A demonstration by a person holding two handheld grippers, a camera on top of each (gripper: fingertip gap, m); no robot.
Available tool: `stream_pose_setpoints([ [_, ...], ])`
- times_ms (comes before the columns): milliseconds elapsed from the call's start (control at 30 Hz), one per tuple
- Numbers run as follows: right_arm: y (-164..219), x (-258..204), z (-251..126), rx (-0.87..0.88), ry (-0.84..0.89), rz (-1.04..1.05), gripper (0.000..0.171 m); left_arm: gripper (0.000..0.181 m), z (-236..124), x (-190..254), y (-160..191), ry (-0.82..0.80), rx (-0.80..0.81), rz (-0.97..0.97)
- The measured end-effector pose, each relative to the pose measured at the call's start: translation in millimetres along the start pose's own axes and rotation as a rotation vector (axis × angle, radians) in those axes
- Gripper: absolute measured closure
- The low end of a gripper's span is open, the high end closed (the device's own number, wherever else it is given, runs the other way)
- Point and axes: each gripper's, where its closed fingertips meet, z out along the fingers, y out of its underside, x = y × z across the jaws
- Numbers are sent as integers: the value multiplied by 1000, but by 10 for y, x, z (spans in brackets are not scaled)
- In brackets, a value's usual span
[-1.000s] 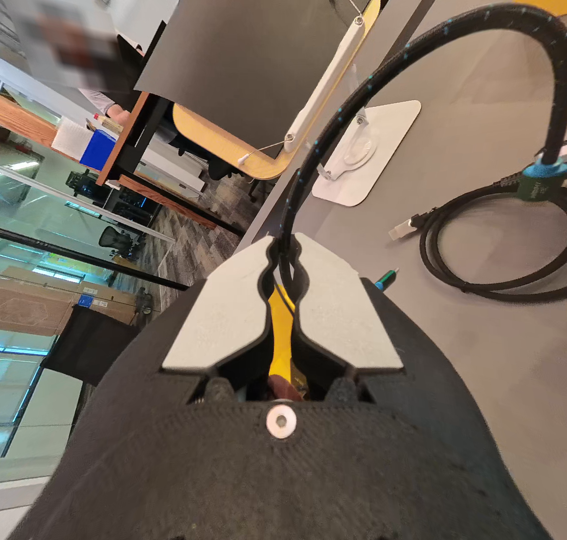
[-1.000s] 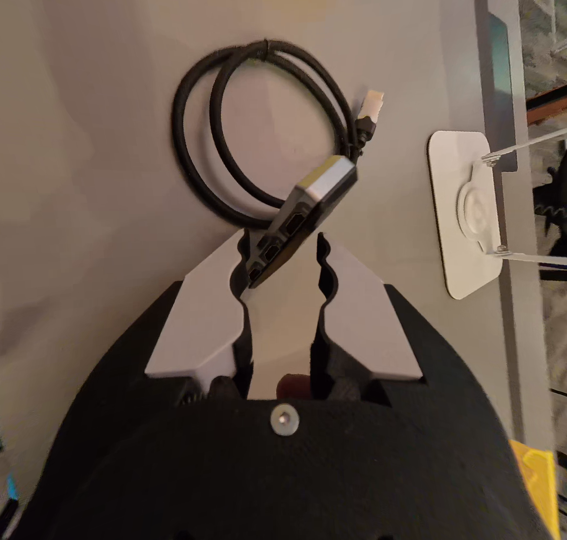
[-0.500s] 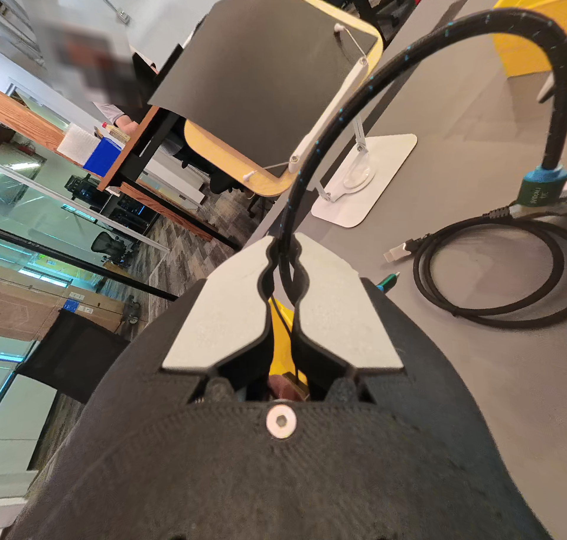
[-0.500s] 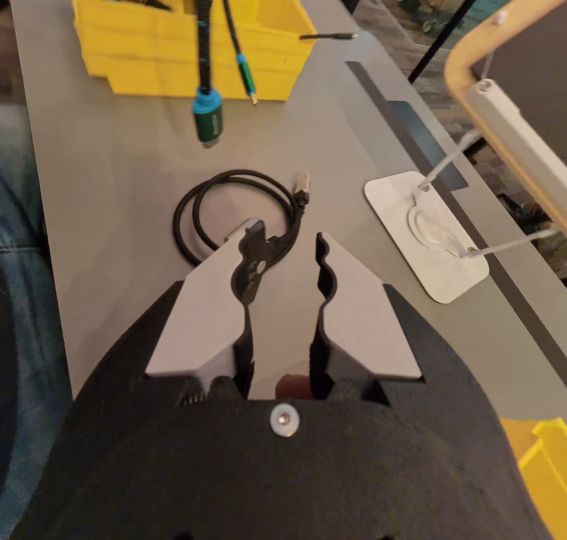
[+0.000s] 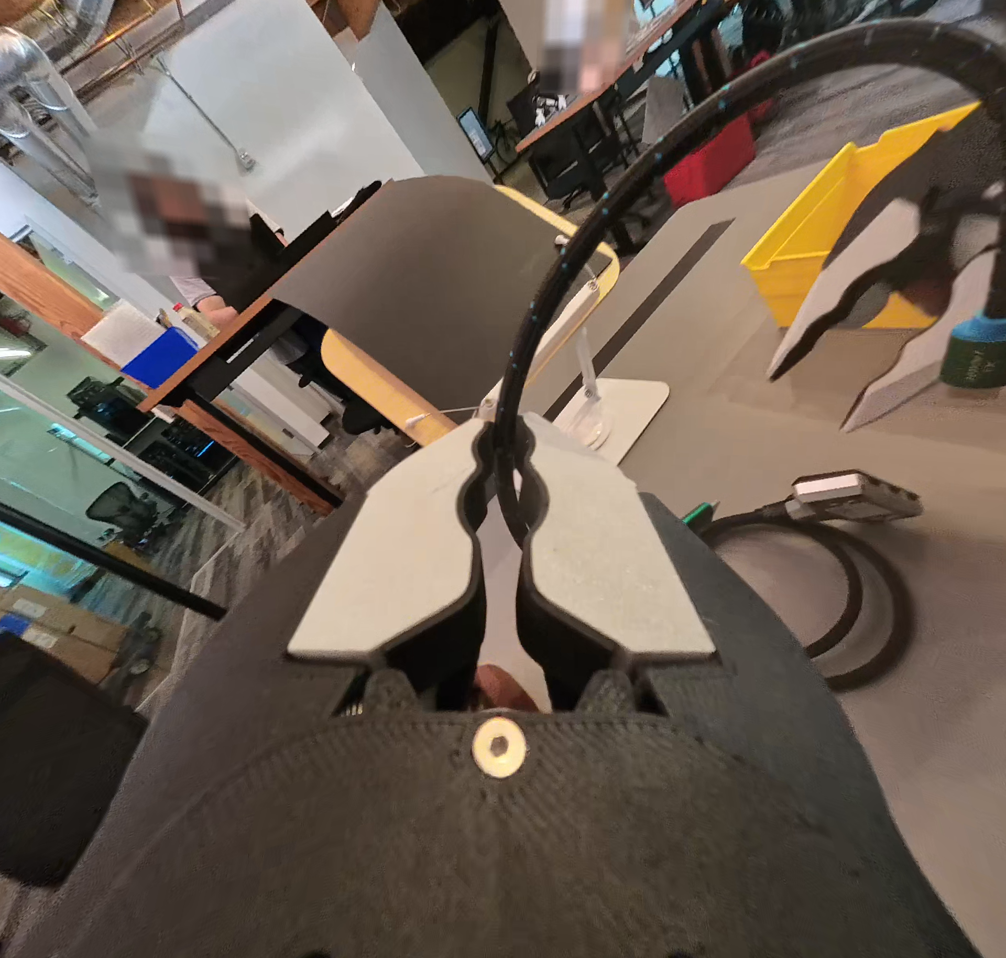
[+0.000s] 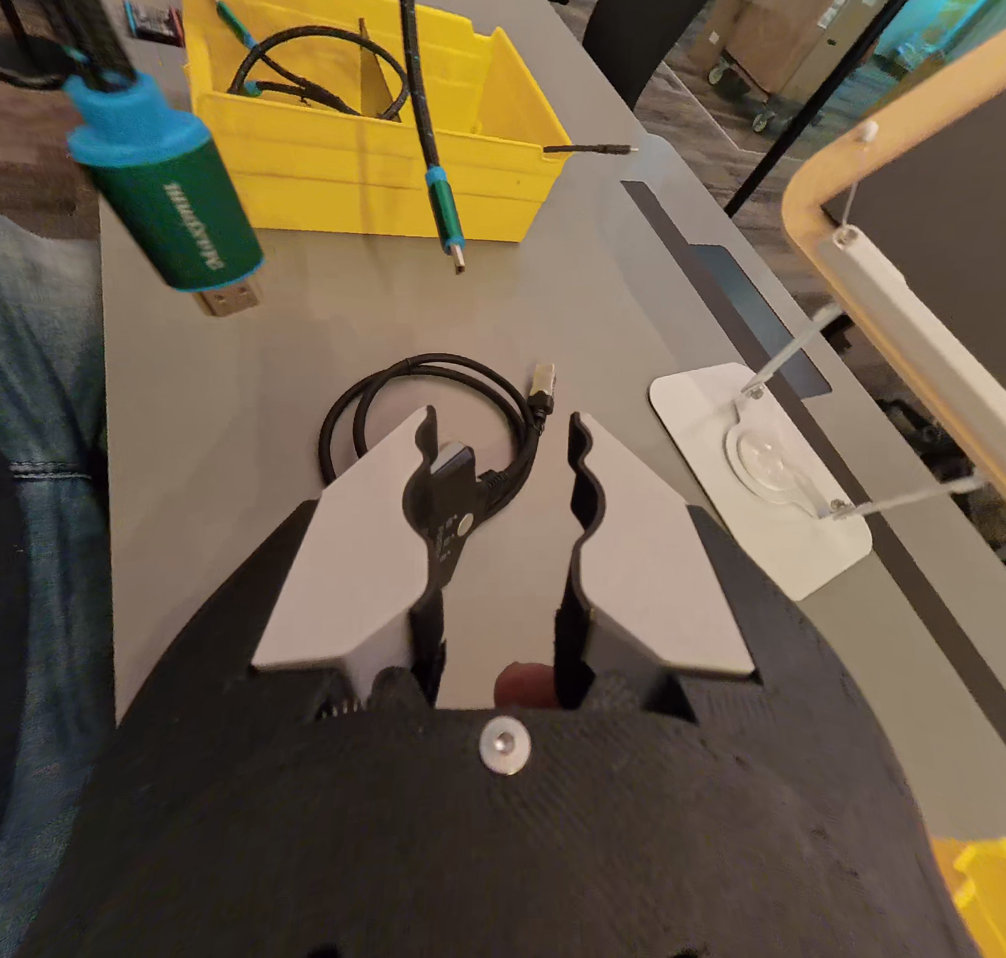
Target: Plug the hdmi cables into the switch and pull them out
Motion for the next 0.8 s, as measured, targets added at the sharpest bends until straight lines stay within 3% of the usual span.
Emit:
stream_pose_setpoints([
  [267, -154, -199, 349, 1, -33, -141, 124, 175, 69, 138, -155, 58, 74, -82],
  [367, -208, -220, 445, 7, -20, -161, 132, 175, 93, 184, -210, 82, 94, -102],
  [467, -299, -310, 482, 59, -83, -143, 158, 175, 117, 217, -239, 93, 108, -104],
  [533, -323, -301, 487, 74, -97, -126, 163, 175, 122, 215, -248, 92, 122, -107],
  [800, -436, 111, 352, 102, 182, -326, 162, 171, 78, 139, -227, 139, 246, -249],
])
